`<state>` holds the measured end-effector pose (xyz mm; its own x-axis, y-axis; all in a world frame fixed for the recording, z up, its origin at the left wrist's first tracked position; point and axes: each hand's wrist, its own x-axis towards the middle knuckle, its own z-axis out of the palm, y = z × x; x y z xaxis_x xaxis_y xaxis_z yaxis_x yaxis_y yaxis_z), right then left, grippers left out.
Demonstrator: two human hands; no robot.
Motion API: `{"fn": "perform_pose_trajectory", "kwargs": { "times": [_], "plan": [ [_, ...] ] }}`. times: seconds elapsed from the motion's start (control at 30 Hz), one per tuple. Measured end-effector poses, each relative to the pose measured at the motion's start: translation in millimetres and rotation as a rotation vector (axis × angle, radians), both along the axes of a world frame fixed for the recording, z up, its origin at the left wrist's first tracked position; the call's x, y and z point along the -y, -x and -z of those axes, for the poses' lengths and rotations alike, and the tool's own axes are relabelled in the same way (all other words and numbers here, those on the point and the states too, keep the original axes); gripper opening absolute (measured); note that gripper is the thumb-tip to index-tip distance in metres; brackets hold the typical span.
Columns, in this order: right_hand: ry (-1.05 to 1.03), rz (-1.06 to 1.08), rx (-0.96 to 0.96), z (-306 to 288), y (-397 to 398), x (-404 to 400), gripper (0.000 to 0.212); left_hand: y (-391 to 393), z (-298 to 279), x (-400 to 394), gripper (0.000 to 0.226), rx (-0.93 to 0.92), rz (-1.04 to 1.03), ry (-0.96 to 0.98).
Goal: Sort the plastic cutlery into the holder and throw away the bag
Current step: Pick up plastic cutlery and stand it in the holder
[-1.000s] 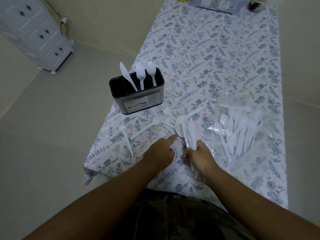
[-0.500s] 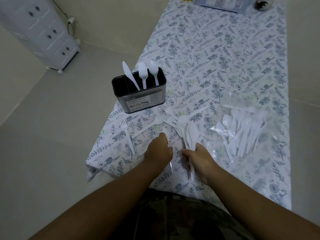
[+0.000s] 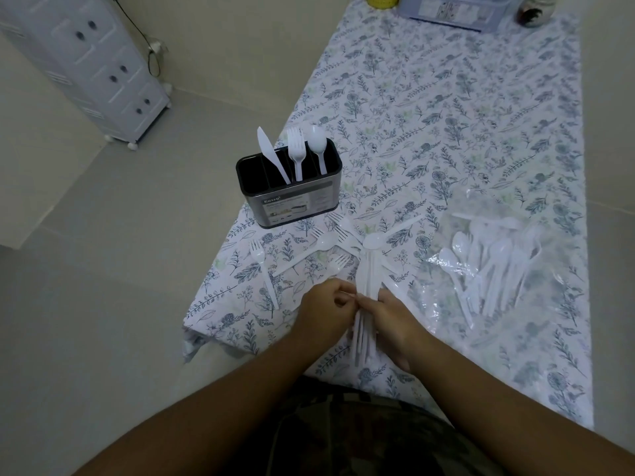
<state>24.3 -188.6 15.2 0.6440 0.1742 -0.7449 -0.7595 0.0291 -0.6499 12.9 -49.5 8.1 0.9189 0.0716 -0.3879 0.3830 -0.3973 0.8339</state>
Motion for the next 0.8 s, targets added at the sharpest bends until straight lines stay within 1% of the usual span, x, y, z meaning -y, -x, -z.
{"fn": "perform_pose_trajectory", "kwargs": {
  "times": [0.03, 0.1, 0.13, 0.2, 0.3, 0.37, 0.4, 0.47, 0.53, 0.6, 0.63, 0.7, 0.73, 0.8],
  "plan": [
    [-0.001, -0.015, 0.006, 2, 0, -2, 0.025, 1, -2, -1, 0.011, -0.002, 0.008, 0.028],
    [0.014, -0.032, 0.007, 4, 1, -4, 0.025, 1, -6, -5, 0.021, -0.033, 0.018, 0.082],
    [0.022, -0.034, 0.0, 5, 1, -5, 0.024, 2, -9, -9, 0.022, -0.049, 0.029, 0.082],
    [0.051, -0.038, -0.016, 6, 2, -9, 0.022, 1, -11, -22, 0.018, -0.027, 0.047, -0.031],
    [0.088, -0.063, -0.039, 7, 0, -17, 0.017, -5, -2, -56, 0.017, 0.064, -0.043, -0.247],
    [0.081, -0.075, -0.058, 6, -1, -24, 0.014, -10, 8, -78, 0.02, 0.136, -0.059, -0.386],
    [0.087, -0.082, -0.065, 5, -1, -26, 0.014, -13, 11, -85, 0.024, 0.167, -0.024, -0.459],
    [0.126, -0.097, -0.074, 3, -2, -28, 0.014, -21, 16, -88, 0.041, 0.202, 0.114, -0.556],
    [0.147, -0.087, -0.069, -1, -1, -28, 0.014, -28, 16, -81, 0.059, 0.223, 0.315, -0.584],
    [0.195, -0.033, -0.031, -9, -1, -25, 0.009, -32, 17, -69, 0.066, 0.213, 0.501, -0.579],
    [0.257, 0.005, 0.014, -10, -2, -20, 0.008, -33, 19, -63, 0.068, 0.201, 0.568, -0.596],
    [0.429, 0.068, 0.14, -10, -6, -8, 0.009, -31, 21, -55, 0.07, 0.172, 0.628, -0.695],
    [0.486, 0.104, 0.182, -12, -9, -3, 0.008, -28, 21, -52, 0.07, 0.162, 0.614, -0.74],
    [0.52, 0.209, 0.176, -10, -15, 8, 0.023, -25, 17, -47, 0.067, 0.157, 0.535, -0.778]
  ]
}}
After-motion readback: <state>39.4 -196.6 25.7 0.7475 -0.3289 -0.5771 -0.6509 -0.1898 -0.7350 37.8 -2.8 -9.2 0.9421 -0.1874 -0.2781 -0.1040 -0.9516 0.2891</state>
